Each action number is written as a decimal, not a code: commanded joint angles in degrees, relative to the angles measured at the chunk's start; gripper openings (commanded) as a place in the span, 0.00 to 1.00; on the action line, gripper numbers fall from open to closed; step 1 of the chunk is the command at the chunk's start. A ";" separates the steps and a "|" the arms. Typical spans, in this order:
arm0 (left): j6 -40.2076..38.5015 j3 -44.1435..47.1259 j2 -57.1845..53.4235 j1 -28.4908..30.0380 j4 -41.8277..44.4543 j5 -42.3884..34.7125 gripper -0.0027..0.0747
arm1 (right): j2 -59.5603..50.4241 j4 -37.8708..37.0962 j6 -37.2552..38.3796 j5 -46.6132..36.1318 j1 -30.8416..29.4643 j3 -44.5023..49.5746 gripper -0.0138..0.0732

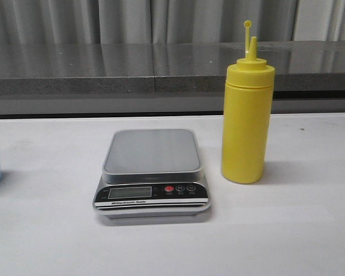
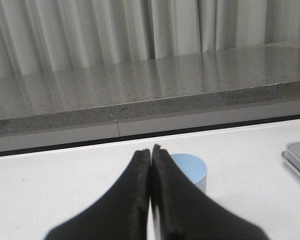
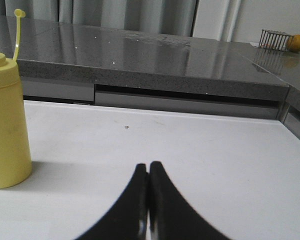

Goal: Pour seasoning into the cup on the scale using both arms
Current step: 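Move the left gripper down over the light blue cup, then grasp the light blue cup with the left gripper and lift it, then carry the cup with the left gripper and lower it onto the scale, then open the left gripper, release the cup, and withdraw the left arm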

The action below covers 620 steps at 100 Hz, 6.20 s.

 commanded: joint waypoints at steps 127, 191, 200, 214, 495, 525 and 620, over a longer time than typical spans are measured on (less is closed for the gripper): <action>-7.74 -42.75 46.33 0.05 -6.17 24.04 0.01 | -0.89 -0.52 -0.23 -4.67 -0.12 0.05 0.02; -7.69 -57.58 75.38 0.17 -0.20 33.40 0.06 | -0.89 -0.52 -0.23 -4.67 -0.12 0.05 0.02; -7.69 -57.58 76.26 0.17 -0.20 33.40 0.23 | -0.89 -0.52 -0.23 -4.67 -0.12 0.05 0.02; -8.00 -57.58 76.77 0.17 -0.20 33.16 0.61 | -0.89 -0.52 -0.23 -4.67 -0.12 0.05 0.02; -7.02 -95.45 106.63 -23.78 -10.14 46.27 0.01 | -0.89 -0.52 -0.23 -4.67 -0.12 0.05 0.02; -6.93 -96.55 109.77 -26.87 -10.14 47.55 0.01 | -0.89 -0.52 -0.23 -4.67 -0.12 0.05 0.02; -5.85 -99.97 112.16 -27.52 -10.14 50.10 0.13 | -0.89 -0.52 -0.23 -4.67 -0.12 0.05 0.02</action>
